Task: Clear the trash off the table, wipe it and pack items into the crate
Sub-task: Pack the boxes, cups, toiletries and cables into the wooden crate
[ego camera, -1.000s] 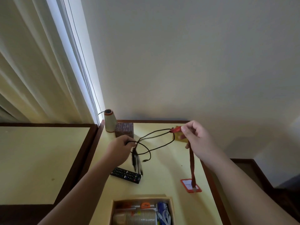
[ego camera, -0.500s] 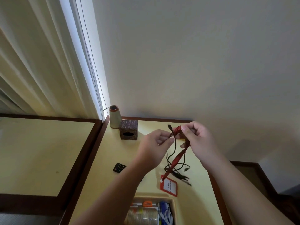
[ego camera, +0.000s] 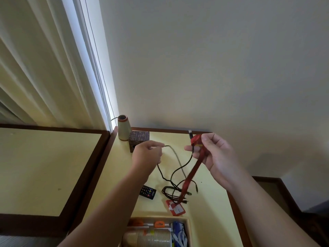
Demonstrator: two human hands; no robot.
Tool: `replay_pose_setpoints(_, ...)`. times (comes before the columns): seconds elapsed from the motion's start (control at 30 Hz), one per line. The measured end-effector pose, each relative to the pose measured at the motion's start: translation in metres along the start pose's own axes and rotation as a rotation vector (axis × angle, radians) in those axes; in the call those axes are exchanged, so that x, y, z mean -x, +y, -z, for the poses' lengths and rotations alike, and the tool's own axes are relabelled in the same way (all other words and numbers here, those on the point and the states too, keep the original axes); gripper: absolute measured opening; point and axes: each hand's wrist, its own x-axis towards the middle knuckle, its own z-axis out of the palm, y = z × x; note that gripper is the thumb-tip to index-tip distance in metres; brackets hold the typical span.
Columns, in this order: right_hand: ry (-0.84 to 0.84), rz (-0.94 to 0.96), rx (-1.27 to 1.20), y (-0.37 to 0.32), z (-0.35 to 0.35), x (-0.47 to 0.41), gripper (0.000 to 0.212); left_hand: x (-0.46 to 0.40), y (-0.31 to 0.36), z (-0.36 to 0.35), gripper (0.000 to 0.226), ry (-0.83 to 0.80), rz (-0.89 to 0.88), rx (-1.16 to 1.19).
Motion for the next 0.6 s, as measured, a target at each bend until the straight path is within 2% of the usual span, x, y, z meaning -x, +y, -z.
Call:
replay_pose_setpoints(0.13, -0.008, -0.005, -0.014, -0.009, 0.000, 0.002, 0.016, -0.020, -0.020, 0.017, 0.016, 0.013, 0.096, -0.045)
replay_pose_setpoints(0.2, -0.012, -0.019, -0.010, -0.011, -0.002, 0.003, 0.015, -0.022, -0.027, 0.022, 0.019, -0.063, 0.089, -0.259)
replay_pose_setpoints(0.27, -0.009, -0.033, -0.002, -0.009, -0.005, 0.004, 0.015, -0.012, -0.027, 0.021, 0.039, -0.096, 0.002, -0.582)
replay_pose_setpoints(0.33, 0.002, -0.037, 0.001, -0.006, -0.011, 0.003, 0.015, 0.010, -0.016, 0.011, 0.056, -0.107, -0.187, -0.698)
replay_pose_setpoints(0.4, 0.015, -0.024, 0.004, -0.002, -0.016, 0.003, 0.016, 0.036, 0.005, -0.003, 0.058, -0.262, -0.328, -0.597)
replay_pose_setpoints(0.5, 0.024, 0.006, 0.063, 0.000, -0.023, 0.001, 0.016, 0.062, 0.023, -0.015, 0.043, -0.537, -0.215, -0.222)
replay_pose_setpoints(0.6, 0.028, 0.055, 0.192, -0.002, -0.024, 0.000, 0.014, 0.067, 0.020, -0.017, 0.042, -0.567, -0.186, -0.144)
